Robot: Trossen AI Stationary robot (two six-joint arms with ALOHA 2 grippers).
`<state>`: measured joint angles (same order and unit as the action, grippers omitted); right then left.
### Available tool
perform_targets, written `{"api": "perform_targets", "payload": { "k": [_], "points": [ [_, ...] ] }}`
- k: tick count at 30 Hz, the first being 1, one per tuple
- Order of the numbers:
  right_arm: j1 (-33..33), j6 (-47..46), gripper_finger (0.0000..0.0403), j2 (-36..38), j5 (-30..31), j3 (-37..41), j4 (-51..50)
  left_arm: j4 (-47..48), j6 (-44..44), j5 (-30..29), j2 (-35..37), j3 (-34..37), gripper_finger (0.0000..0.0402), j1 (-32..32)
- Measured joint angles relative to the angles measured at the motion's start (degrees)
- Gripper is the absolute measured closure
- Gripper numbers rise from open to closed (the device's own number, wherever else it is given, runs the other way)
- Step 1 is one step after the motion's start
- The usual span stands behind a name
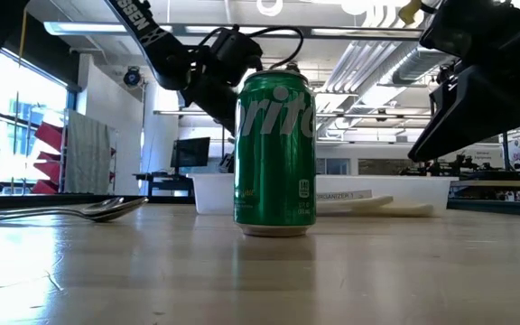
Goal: Sort silverware
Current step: Put the silver spoon into the silverware tray
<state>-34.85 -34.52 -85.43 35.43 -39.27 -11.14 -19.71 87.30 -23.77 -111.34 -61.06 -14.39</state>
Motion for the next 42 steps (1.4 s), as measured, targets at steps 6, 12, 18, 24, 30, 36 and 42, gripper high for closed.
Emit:
{"api": "perform_targets", "payload": {
  "k": [6,12,18,24,30,36,42],
  "points": [
    [0.0,-0.16,0.03,-0.01,0.47,0.0,0.0,0.62,2.91,-0.79,-0.12,0.07,0.0401,0.81],
    [0.0,-0.59,0.03,0.0,0.45,0.0,0.0,1.45,1.31,-1.38,-0.2,0.07,0.0401,0.64],
    [0.0,-0.59,0.03,-0.01,0.4,0.0,0.0,2.1,-1.56,-2.43,-0.25,0.11,0.0394,0.55],
    [0.0,-0.61,0.03,-0.02,0.36,0.0,0.0,4.53,-1.52,-2.51,-0.16,0.11,0.0368,0.44],
    [-0.01,-0.61,0.03,-0.01,0.35,0.0,0.0,5.34,-1.52,-3.13,-0.12,0.11,0.0339,0.42],
    [0.0,-0.61,0.03,-0.02,0.34,0.0,0.0,5.34,-0.9,-3.07,-0.12,0.11,0.0313,0.46],
    [0.0,-0.61,0.03,0.0,0.34,0.0,0.0,5.44,-1.03,-3.11,-0.07,0.05,0.0285,0.57]
  ]
}}
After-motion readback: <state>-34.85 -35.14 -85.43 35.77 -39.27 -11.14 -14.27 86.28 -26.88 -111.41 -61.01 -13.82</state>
